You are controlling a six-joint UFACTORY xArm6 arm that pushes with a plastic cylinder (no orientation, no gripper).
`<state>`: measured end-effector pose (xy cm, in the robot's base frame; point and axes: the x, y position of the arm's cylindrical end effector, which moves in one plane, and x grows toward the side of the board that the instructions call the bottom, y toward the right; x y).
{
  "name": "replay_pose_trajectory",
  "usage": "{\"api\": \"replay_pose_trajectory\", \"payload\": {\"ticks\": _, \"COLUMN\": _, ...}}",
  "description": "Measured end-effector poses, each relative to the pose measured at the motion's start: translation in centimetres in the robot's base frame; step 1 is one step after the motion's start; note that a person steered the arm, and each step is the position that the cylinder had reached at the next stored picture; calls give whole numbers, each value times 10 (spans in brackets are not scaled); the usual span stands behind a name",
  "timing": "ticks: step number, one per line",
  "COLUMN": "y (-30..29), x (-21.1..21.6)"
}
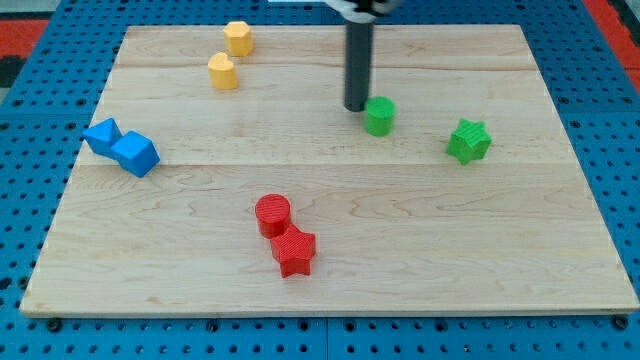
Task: Move the green circle into the green star
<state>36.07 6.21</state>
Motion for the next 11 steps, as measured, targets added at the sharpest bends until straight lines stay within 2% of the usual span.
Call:
{"api": "replay_pose_trajectory", "payload": {"ticks": 1, "y": 20, "x": 16}}
{"api": "replay_pose_trajectory", "payload": {"ticks": 5, "y": 5, "x": 49}}
{"api": "replay_pose_trajectory", "payload": {"ticks": 8, "y": 49, "x": 50}}
{"api": "replay_pose_trajectory", "payload": {"ticks": 11, "y": 43, "x": 50}}
